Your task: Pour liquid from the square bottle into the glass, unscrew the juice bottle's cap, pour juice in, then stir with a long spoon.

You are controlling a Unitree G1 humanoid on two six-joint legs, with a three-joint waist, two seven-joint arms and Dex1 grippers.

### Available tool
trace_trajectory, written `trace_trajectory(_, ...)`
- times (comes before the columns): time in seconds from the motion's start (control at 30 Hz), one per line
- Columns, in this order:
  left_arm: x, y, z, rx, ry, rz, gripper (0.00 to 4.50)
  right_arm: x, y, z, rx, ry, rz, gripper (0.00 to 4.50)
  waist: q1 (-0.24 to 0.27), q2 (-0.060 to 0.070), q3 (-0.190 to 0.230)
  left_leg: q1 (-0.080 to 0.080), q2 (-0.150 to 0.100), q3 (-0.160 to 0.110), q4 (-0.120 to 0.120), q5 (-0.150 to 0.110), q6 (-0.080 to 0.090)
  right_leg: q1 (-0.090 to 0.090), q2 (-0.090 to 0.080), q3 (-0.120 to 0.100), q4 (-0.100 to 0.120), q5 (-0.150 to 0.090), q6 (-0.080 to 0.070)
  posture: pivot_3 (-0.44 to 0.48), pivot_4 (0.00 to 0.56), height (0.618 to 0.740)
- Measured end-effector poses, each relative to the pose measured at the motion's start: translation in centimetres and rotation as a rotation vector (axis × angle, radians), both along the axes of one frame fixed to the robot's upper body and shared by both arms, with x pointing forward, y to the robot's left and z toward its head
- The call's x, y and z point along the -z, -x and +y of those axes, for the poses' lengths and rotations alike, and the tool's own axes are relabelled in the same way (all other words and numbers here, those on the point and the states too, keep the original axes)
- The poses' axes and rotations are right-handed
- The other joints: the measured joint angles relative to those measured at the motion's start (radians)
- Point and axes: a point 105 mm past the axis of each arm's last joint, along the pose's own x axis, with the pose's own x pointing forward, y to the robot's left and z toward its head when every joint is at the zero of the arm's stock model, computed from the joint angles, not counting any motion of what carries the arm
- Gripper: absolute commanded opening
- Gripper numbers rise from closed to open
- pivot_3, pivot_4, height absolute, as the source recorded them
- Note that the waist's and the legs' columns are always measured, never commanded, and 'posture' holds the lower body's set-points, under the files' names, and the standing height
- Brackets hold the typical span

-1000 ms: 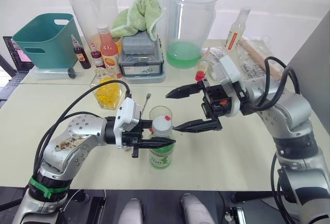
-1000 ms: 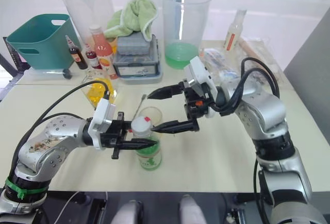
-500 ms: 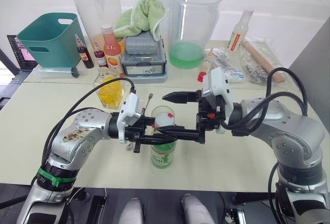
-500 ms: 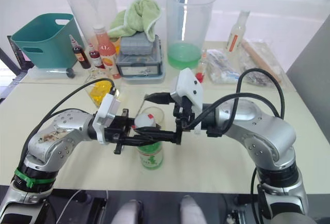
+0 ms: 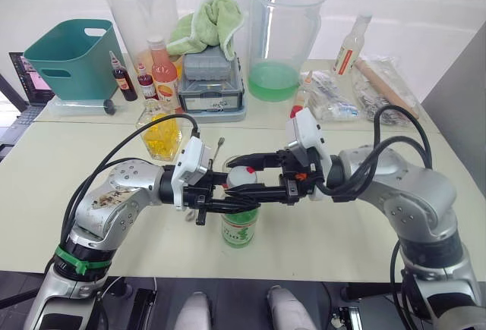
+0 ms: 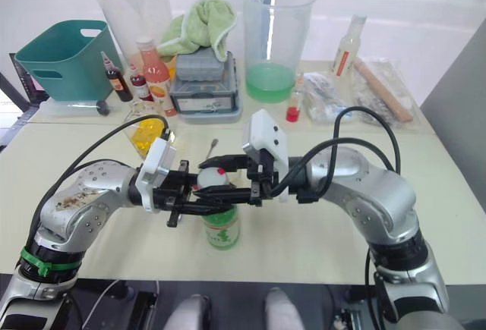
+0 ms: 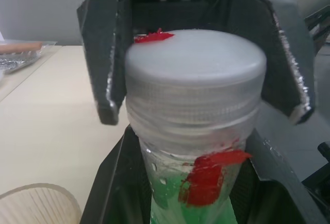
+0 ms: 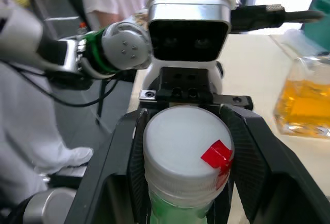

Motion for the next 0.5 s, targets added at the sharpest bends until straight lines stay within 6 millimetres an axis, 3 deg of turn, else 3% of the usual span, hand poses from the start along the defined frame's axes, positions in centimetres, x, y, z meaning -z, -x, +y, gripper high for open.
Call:
trace_trajectory(0.3,0.1,0.7,0.2,-0.040,-0.012,-0.029,1.42,-0.5,-1.2,0.8,-0.368,0.107,-0.058,1.73,-0.004,0.000,0.000,0.000,0.000,0.000,0.000,0.000,0.000,0.000,0.000,0.000,0.000,0.000,0.000,0.000,0.150,0.728)
trace_trajectory(0.37,0.2,0.8,0.3,-0.055,-0.012,-0.029,1.42,-0.6,-1.5,1.0,-0.426,0.133,-0.071,2.81,-0.004,0.000,0.000,0.000,0.000,0.000,0.000,0.000,0.000,-0.001,0.000,0.000,0.000,0.000,0.000,0.000,0.150,0.728)
trace_trajectory(0.5,0.3,1.3,0.9,-0.069,-0.030,-0.034,1.42,-1.8,-2.6,1.0,-0.419,0.163,-0.114,4.14,-0.007,0.000,0.000,0.001,0.001,0.000,-0.001,0.000,0.000,-0.001,0.000,0.000,0.001,0.000,-0.001,0.000,0.150,0.728)
